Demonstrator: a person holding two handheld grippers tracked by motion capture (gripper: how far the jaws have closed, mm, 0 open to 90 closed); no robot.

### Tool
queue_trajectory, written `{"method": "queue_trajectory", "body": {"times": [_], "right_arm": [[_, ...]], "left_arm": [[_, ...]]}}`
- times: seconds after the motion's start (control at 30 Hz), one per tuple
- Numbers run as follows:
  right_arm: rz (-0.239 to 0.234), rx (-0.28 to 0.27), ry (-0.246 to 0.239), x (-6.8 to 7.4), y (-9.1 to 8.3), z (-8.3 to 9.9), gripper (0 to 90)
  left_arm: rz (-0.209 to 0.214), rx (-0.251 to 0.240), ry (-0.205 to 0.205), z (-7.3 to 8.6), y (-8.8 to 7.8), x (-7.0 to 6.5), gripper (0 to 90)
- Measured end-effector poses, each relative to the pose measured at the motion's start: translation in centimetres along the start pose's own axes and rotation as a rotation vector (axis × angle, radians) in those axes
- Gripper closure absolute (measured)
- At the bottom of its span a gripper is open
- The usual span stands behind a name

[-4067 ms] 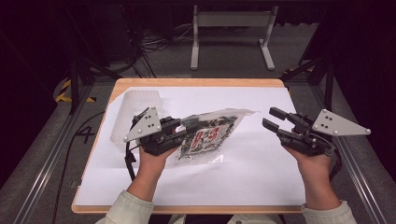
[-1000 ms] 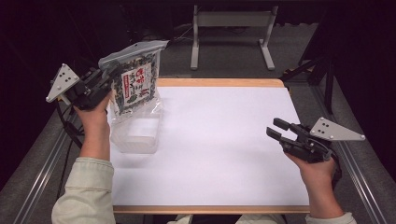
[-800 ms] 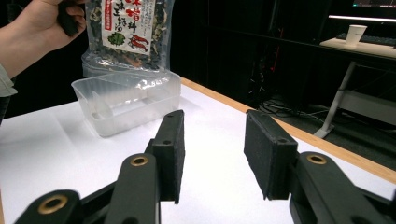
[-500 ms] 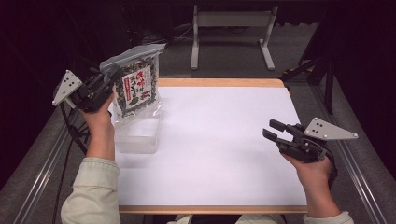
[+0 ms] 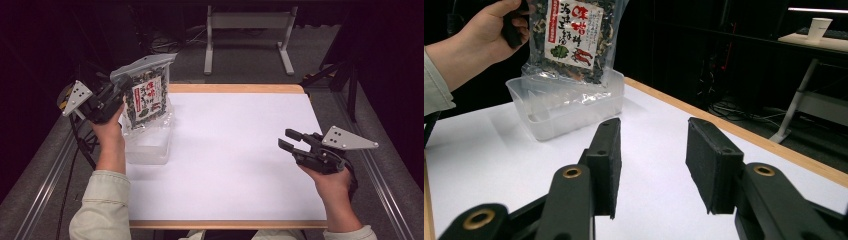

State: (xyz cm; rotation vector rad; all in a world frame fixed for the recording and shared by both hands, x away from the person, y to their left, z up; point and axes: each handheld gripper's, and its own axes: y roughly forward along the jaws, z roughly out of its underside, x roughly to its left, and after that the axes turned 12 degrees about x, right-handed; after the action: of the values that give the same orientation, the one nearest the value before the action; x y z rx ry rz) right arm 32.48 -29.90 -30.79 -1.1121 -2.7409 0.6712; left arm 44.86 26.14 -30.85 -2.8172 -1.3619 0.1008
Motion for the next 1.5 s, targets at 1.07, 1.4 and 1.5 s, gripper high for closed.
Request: {"method": "queue_trajectory", "body": {"times": [1.07, 1.4, 1.5], "right_arm": [[-0.043, -0.001, -0.013, 0.3, 1.2, -0.4, 55.7], [-0.053, -0.005, -0.024, 0.4, 1.6, -0.7, 55.2], [-0.056, -0.005, -0.024, 0.4, 1.7, -0.7, 55.2]], "left_arm": [[-0.008, 0.081, 0.003, 2.9, -0.2, -0.1, 75.1], [-0.029, 0.207, 0.049, 1.5, -0.9, -0.8, 75.4], [-0.044, 0.205, 0.062, 1.5, -0.9, -1.0, 76.3]]}}
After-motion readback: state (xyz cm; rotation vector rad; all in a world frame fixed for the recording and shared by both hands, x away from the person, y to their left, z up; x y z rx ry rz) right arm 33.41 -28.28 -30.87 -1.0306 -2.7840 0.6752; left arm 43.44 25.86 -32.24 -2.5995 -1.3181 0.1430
